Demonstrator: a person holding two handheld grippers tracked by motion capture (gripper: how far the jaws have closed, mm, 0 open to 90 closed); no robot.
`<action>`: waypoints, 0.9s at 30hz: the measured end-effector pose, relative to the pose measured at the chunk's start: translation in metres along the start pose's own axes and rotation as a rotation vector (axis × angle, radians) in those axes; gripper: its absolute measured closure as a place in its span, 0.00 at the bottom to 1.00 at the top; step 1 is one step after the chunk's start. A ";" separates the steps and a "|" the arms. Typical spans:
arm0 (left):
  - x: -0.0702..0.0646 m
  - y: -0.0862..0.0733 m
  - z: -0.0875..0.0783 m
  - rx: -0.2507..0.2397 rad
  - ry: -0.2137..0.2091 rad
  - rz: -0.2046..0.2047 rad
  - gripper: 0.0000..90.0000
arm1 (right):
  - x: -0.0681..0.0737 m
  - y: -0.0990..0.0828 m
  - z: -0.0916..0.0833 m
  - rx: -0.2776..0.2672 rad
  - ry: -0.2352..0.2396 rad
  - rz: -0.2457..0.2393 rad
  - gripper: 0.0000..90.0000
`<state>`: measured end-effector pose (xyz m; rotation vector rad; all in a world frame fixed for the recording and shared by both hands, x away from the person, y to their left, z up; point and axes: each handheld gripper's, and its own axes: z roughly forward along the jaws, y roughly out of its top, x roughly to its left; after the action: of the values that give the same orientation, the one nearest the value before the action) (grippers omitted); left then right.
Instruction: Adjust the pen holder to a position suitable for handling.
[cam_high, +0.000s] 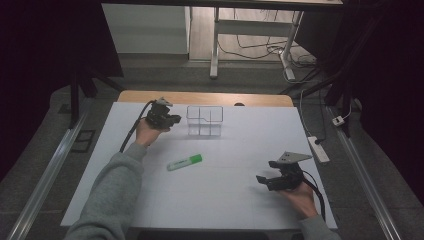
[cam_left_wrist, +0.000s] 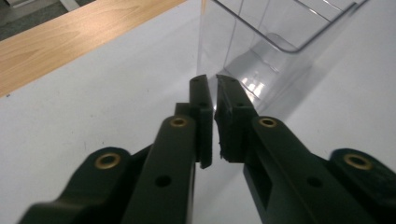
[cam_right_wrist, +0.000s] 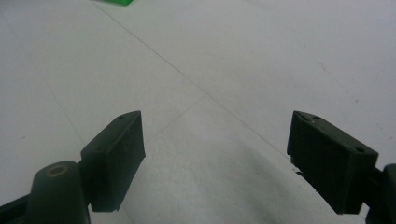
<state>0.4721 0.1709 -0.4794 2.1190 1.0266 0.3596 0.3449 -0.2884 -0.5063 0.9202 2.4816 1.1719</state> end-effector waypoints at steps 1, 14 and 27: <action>-0.001 -0.002 -0.002 0.004 -0.001 0.001 0.89 | 0.000 0.000 0.000 0.001 0.000 0.001 0.21; -0.012 -0.025 -0.023 0.035 -0.087 0.016 0.53 | 0.001 0.000 0.002 0.009 -0.004 -0.003 0.21; -0.027 -0.029 -0.036 0.056 -0.114 0.083 0.43 | 0.002 0.000 0.001 0.004 0.000 0.000 0.21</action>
<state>0.4193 0.1800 -0.4737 2.2095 0.8950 0.2495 0.3440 -0.2871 -0.5070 0.9210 2.4841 1.1676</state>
